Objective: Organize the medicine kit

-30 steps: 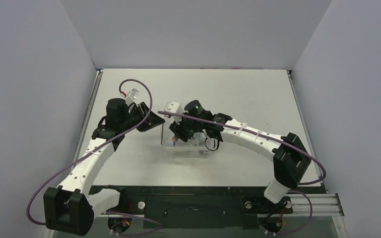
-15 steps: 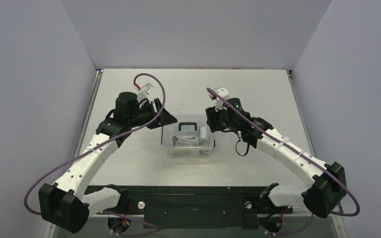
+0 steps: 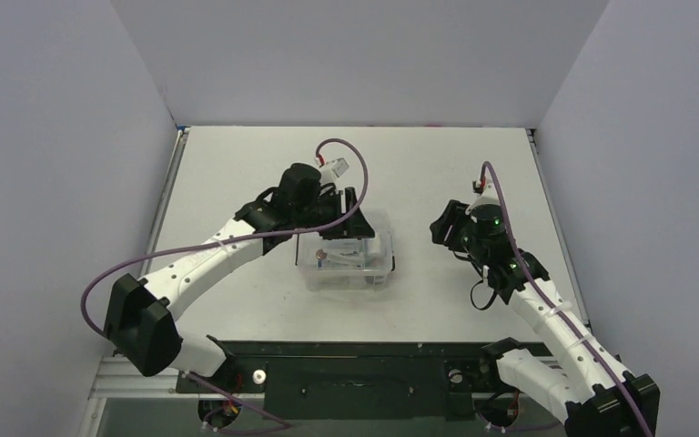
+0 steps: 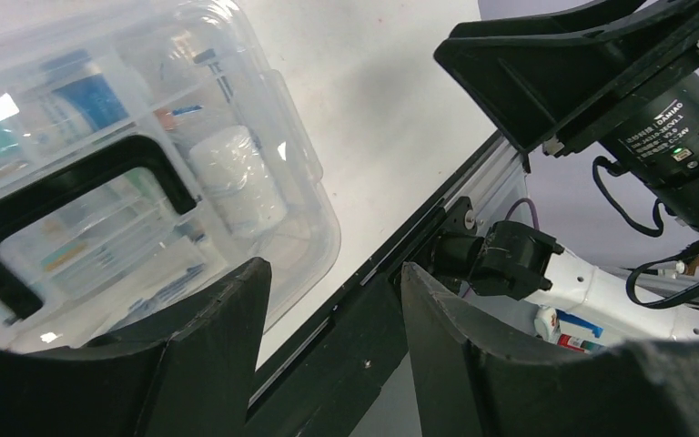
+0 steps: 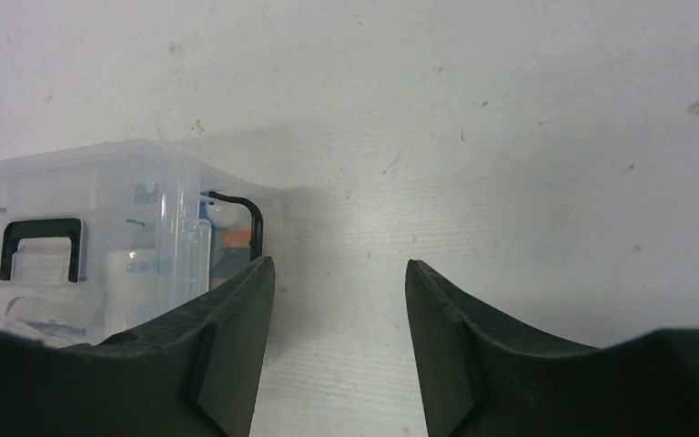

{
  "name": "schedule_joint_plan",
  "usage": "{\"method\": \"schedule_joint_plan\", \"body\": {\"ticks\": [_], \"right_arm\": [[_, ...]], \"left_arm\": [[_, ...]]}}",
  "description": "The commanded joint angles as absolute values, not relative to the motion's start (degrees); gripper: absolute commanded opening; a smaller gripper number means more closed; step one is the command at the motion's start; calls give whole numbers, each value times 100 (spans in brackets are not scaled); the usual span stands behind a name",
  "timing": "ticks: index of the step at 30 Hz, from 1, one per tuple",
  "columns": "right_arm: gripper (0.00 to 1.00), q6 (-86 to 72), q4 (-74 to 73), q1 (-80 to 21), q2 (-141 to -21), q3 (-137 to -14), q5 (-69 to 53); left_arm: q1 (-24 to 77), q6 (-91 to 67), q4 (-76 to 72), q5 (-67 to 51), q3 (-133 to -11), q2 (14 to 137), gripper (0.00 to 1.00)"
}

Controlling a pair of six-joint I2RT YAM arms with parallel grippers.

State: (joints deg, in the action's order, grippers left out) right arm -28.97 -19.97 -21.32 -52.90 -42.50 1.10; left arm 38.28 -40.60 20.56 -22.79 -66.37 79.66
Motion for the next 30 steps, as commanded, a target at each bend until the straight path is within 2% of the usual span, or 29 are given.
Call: {"method": "schedule_joint_plan", "body": {"ticks": [1,9,15,21,30], "right_arm": [[50,-3723,-1458,-1891,-5257,-3805,-449],[47,-4257,-673,-1683,-5278,-3118,-637],[41,-4784,656,-1670,-5725,-2651,-1158],[38,-5193,1772,-1670,-6351,-2398,-1626],[35,-5740,3171,-1744,-7260,-2108,-2062]], "left_arm": [[4111,-4102,1688,-2196,-7082,8473,52],[4346,-4299,1397,-2061,-7255,9232,52],[4328,-4365,1165,-1612,-6887,9342,51],[4285,-4417,948,-1612,-6552,9500,40],[4199,-4532,616,-1656,-5852,9305,28]]}}
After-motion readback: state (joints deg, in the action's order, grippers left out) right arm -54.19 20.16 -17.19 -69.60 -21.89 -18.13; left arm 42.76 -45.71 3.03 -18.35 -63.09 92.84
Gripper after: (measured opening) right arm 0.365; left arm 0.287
